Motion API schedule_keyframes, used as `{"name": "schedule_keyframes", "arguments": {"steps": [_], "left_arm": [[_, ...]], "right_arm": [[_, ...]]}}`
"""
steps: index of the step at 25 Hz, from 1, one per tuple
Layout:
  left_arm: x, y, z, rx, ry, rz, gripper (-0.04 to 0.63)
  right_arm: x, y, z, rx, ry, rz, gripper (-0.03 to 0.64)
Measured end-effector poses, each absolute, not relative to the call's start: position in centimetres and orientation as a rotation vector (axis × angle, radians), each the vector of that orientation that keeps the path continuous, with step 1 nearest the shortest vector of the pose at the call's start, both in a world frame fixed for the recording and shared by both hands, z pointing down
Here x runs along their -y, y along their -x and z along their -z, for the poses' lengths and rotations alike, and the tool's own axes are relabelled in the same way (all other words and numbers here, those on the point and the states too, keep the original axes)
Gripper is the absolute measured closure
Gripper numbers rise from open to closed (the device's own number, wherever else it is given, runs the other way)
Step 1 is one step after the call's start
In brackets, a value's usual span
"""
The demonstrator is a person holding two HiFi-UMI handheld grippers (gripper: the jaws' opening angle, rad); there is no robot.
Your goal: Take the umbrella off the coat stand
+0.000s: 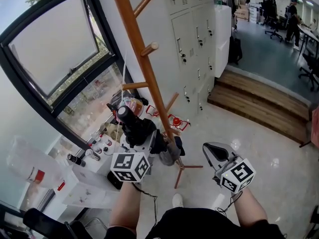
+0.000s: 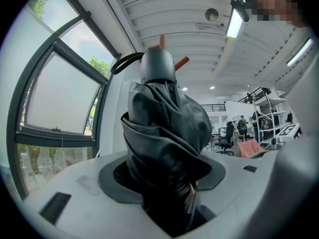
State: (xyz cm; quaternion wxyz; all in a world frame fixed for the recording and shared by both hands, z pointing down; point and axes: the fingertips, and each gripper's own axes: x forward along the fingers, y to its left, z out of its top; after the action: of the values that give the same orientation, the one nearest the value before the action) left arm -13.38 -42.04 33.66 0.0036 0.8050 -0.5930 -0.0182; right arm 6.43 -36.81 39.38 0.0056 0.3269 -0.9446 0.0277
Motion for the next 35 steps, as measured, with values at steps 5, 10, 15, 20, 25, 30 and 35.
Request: {"name": "schedule_keyframes", "arguments": {"steps": [5, 10, 15, 20, 25, 30, 35], "left_arm": [[39.2, 13.8, -34.4, 1.897, -2.485, 0.013, 0.348], [35.8, 14.1, -35.1, 1.932, -2.430, 0.003, 0.348], [32.1, 13.3, -36.3, 1.950, -2.387, -0.020, 0.348], [28.3, 11.9, -38.2, 1.949, -2.340, -0.042, 0.348], [25.3, 11.1, -40.1, 1.925, -2.325, -0.077, 0.348], [23.2, 11.1, -41.1, 1.921, -2.312, -0.093, 0.348], [21.1, 11.9, -42.1, 1.899, -2.310, -0.124, 0.348]], "right_arm": [[35.2, -6.4, -39.3, 2.969, -0.974, -0.074, 0.563], [33.4, -6.6, -39.2, 2.981, -0.914, -0.071, 0.563], [30.9, -6.9, -39.4, 2.987, -0.854, -0.072, 0.563], [28.6, -7.5, -40.3, 2.984, -0.783, -0.087, 0.563], [27.1, -7.3, -41.7, 2.978, -0.743, -0.134, 0.563], [26.3, -5.9, -42.1, 2.984, -0.702, -0.153, 0.563], [25.7, -3.5, -42.4, 2.989, -0.678, -0.171, 0.563]]}}
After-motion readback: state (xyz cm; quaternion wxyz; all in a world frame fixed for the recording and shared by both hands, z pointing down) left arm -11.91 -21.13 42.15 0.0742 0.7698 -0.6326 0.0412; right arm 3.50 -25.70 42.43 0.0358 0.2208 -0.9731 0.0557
